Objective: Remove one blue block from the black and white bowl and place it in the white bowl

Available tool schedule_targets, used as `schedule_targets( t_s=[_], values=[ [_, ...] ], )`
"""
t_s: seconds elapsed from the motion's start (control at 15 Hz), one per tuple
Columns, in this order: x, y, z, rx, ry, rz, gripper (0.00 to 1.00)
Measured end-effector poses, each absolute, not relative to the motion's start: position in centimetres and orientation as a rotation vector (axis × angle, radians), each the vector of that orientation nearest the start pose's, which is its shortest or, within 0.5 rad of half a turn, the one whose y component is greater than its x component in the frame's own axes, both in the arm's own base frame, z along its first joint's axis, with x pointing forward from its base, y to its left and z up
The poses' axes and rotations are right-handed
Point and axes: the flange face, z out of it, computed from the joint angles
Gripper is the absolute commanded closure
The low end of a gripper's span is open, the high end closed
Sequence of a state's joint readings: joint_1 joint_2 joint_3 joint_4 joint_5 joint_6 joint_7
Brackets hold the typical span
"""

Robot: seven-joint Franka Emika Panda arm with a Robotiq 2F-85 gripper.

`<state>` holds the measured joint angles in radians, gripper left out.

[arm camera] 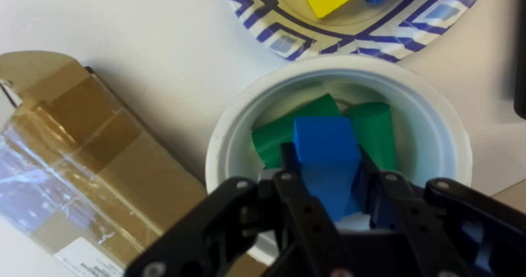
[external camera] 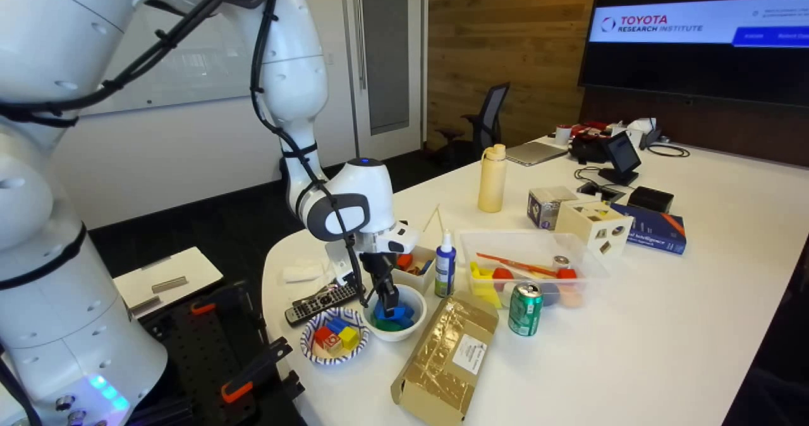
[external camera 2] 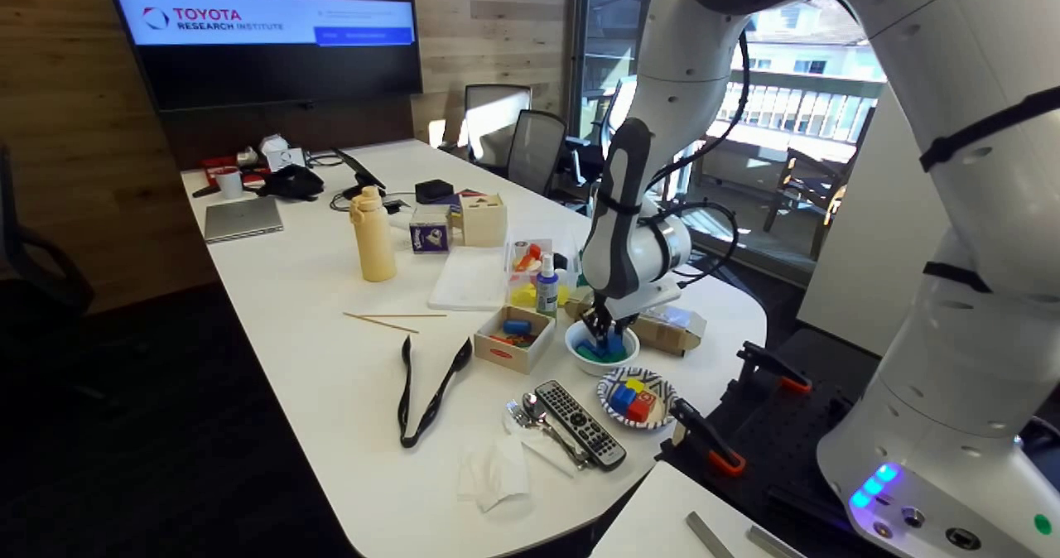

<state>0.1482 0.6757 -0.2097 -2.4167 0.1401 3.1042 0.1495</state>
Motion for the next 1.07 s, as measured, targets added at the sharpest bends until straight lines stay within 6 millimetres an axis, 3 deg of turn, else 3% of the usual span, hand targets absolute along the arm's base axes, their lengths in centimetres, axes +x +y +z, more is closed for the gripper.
schedule_targets(
  t_s=[0.07,0.13,0.2,0.53,0.6,0.73,1.07],
  values=[
    [45.7,-5.7,4.9,-3.226,0.497,-0.075,0.91],
    [46.2,-5.7,4.9,-3.225,0.506,-0.097,0.41],
    [46.4,-5.8,4.8,-3.226,0.511,-0.110,0.40],
    [46.5,-5.9,4.6,-3.227,0.509,-0.123,0.05],
    [46.4,-5.8,4.8,-3.226,0.509,-0.125,0.00],
    [45.9,-5.7,5.8,-3.222,0.510,-0.124,0.00],
    [43.4,-5.9,10.9,-3.211,0.480,0.016,0.00]
  ],
)
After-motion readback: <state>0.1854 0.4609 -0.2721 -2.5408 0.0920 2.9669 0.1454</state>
